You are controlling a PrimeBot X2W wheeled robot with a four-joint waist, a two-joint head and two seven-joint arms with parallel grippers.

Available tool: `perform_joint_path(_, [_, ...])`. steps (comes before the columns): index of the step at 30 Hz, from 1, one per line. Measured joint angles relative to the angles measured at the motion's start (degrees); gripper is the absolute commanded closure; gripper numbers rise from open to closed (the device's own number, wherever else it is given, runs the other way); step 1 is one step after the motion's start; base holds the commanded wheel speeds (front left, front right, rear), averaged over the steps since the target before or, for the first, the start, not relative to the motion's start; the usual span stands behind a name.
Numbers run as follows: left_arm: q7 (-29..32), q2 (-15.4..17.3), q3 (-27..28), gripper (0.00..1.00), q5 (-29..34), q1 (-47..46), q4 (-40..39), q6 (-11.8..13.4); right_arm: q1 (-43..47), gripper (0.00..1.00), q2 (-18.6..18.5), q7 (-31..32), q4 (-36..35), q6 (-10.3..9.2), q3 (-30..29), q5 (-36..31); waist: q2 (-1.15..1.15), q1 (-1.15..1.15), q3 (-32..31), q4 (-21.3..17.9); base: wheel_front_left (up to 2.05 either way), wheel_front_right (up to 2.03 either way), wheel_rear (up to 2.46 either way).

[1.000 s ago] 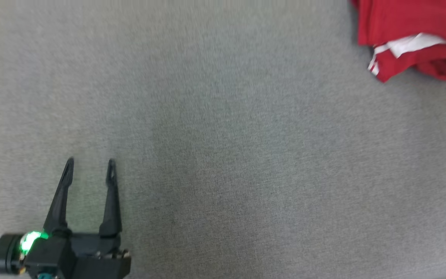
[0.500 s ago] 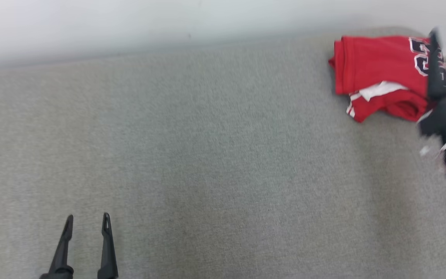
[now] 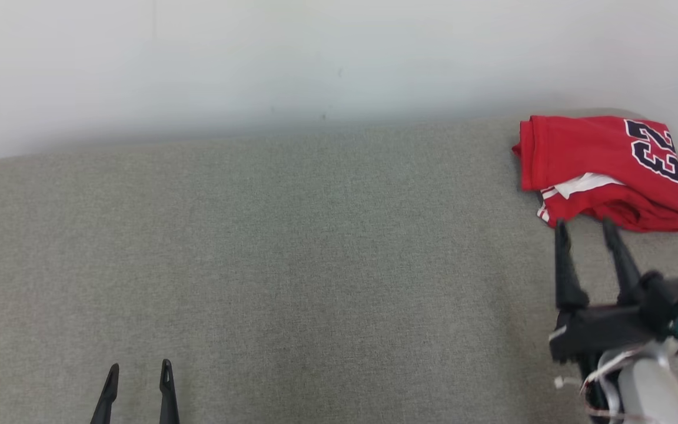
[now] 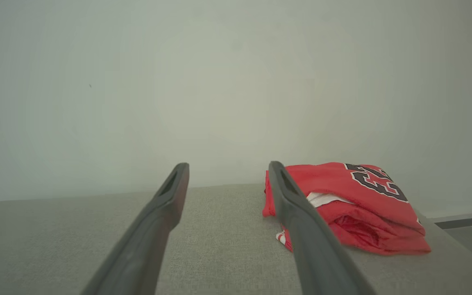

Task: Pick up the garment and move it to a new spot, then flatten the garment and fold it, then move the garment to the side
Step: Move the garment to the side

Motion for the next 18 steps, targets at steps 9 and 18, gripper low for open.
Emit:
perform_joint_path(9, [0.00,-0.03,-1.04,0.00,-0.99,0.20,3.08,0.98,14.24,0.00,6.19,0.00,-4.43,0.00,-1.22,-2.22,0.00,0.00,-2.85,1.46,0.00,0.00,0.00])
perform_joint_path(18, [0.00,-0.03,-1.32,0.00,-1.32,0.92,4.19,0.88,20.51,0.00,9.21,0.00,-8.17,0.00,-0.47,-2.61,0.01,0.01,-3.87,2.55,0.00,0.00,0.00])
